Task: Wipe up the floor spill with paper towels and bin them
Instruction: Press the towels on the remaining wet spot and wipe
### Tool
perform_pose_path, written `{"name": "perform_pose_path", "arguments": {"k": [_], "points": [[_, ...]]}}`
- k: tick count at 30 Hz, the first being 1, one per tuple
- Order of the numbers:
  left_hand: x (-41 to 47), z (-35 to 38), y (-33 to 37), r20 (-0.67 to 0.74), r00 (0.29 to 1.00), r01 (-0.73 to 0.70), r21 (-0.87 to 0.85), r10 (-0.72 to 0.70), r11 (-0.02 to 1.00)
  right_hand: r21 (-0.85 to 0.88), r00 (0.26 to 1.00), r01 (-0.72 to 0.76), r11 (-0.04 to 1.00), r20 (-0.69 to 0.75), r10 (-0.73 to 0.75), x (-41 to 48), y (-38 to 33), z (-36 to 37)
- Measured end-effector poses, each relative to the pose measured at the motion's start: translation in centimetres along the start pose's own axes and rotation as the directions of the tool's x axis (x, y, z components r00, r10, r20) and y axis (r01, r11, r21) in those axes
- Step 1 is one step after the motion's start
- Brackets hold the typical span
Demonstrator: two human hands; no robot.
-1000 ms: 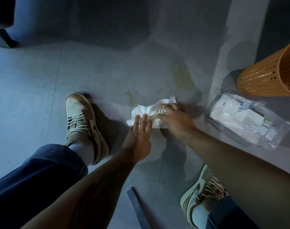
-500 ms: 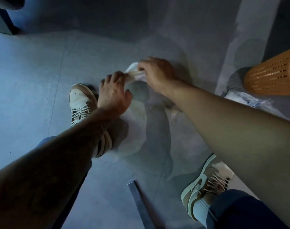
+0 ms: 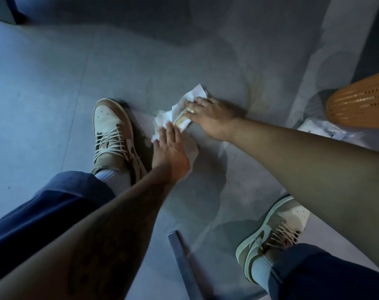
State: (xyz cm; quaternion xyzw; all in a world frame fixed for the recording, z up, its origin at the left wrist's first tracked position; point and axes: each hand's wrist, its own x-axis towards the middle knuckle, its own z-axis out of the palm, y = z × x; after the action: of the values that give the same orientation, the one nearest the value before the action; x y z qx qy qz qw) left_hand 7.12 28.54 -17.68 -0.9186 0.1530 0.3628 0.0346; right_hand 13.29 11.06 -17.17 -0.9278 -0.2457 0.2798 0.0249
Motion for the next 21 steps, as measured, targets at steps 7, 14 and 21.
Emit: {"name": "perform_pose_path", "arguments": {"k": [7, 14, 21], "points": [[-3.9, 3.5, 6.7, 0.027, 0.994, -0.101, -0.045, 0.102, 0.994, -0.059, 0.995, 0.096, 0.994, -0.003, -0.097, -5.1, 2.9, 3.2], [-3.1, 2.2, 9.2, 0.010, 0.973, -0.231, 0.077, 0.231, 0.970, 0.129, 0.990, -0.087, 0.988, -0.098, 0.100, -10.9, 5.9, 5.5], [4.2, -4.8, 8.9, -0.330, 0.882, -0.351, 0.015, 0.336, 0.936, 0.415, 0.808, -0.275, 0.867, -0.390, 0.442, -10.5, 9.8, 2.4]]}}
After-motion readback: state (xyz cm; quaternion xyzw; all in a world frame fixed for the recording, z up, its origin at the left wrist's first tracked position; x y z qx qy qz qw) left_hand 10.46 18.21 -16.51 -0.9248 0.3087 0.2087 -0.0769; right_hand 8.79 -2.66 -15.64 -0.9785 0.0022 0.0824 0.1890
